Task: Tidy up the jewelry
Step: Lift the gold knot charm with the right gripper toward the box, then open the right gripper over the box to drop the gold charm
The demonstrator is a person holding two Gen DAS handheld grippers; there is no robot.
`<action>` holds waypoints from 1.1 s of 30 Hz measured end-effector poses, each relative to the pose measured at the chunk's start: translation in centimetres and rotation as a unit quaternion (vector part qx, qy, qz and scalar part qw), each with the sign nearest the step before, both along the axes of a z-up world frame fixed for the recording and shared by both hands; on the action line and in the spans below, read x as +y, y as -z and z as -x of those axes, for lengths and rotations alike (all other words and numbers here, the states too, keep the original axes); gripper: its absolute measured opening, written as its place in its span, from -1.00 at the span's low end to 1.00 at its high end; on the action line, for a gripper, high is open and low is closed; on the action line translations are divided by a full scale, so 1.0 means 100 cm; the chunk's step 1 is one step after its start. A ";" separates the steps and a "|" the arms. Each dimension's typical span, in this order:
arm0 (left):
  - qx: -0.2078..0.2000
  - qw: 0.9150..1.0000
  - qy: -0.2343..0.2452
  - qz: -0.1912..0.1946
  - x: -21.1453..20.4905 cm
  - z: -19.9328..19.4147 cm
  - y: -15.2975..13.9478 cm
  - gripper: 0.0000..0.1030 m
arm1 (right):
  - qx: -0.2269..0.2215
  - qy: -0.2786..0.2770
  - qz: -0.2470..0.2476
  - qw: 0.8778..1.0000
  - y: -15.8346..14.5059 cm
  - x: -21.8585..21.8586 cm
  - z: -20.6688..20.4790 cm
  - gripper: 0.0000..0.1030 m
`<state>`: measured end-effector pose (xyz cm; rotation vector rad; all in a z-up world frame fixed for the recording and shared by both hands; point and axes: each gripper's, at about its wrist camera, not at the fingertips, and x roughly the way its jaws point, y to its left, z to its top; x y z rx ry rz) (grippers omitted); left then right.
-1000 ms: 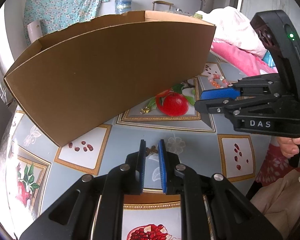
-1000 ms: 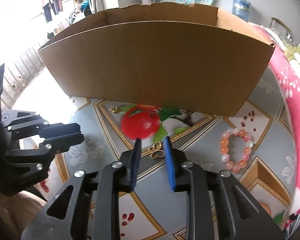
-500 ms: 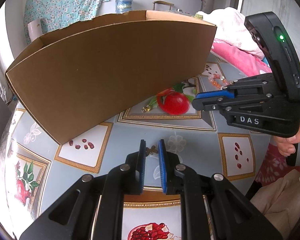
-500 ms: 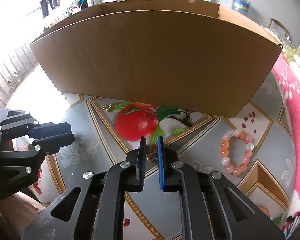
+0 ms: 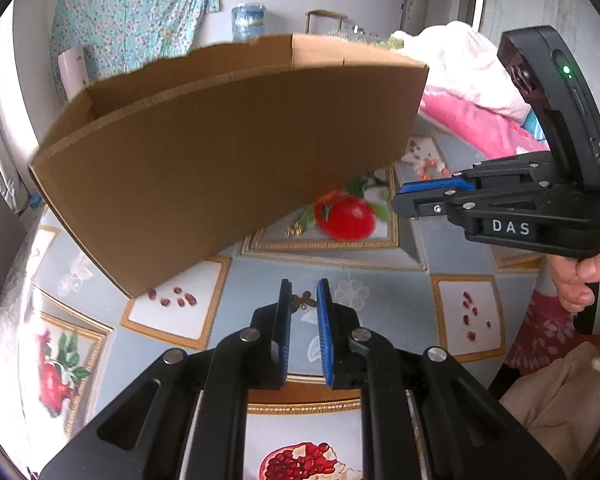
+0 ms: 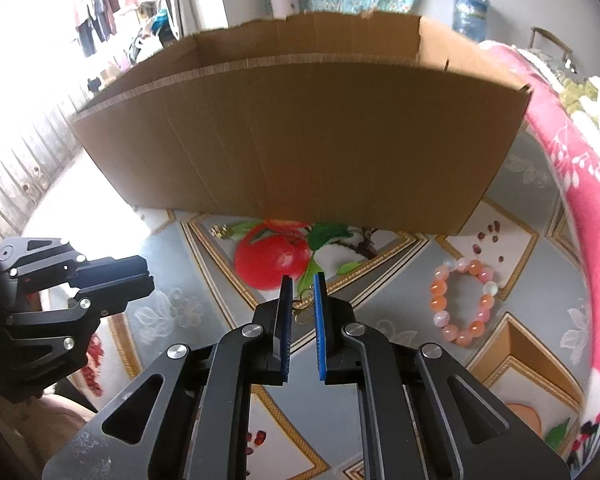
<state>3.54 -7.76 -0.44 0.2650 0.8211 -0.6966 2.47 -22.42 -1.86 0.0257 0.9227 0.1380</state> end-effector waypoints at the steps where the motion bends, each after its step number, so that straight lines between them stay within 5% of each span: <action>1: -0.003 1.000 0.000 0.005 0.002 0.000 -0.004 -0.77 | -0.007 -0.002 -0.004 1.000 -0.006 -0.001 0.003 -0.84; 12: -0.063 0.991 0.036 0.114 0.019 0.008 -0.103 -0.77 | -0.137 -0.041 -0.047 0.989 -0.106 -0.008 0.020 -0.84; 17: -0.085 0.988 0.029 0.126 0.003 -0.019 -0.127 -0.77 | -0.173 -0.049 -0.055 0.982 -0.130 -0.020 -0.002 -0.84; 33: 0.062 0.995 -0.013 0.081 -0.068 -0.130 -0.076 -0.77 | -0.060 -0.022 -0.076 0.995 -0.077 -0.050 -0.103 -0.84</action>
